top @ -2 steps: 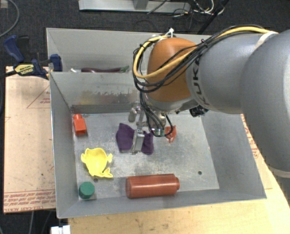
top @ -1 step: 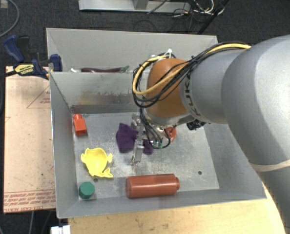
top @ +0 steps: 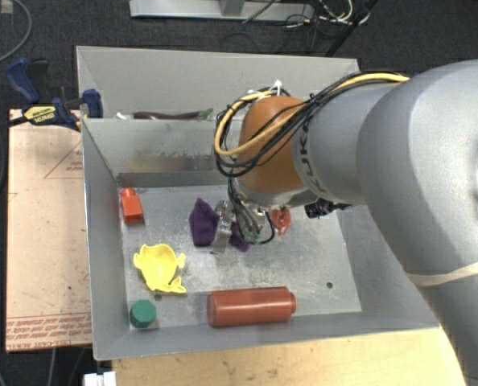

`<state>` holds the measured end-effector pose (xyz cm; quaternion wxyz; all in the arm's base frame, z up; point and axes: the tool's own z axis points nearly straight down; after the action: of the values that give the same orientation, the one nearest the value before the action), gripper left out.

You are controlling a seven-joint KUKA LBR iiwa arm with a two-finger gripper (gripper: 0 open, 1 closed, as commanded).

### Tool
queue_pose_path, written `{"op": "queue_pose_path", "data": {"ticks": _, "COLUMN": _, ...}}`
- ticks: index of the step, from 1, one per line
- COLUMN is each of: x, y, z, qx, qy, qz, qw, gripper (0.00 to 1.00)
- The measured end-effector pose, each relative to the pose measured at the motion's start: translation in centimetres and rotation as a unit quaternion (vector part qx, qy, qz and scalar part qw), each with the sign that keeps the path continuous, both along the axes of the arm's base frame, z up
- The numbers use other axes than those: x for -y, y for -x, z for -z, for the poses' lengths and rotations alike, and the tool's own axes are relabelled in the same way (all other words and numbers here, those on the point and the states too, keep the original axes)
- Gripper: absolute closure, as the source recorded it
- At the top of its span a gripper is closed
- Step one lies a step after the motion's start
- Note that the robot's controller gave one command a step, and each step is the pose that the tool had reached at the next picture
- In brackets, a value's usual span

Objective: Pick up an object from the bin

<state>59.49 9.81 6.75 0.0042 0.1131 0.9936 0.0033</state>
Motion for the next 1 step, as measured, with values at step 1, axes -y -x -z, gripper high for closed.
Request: {"op": "queue_pose_path", "data": {"ticks": 1, "x": -0.14, "y": 0.00, "z": -0.13, "qx": -0.0002, "qy": 0.000, "qz": 0.006, "qw": 1.0000, "gripper": 1.00}}
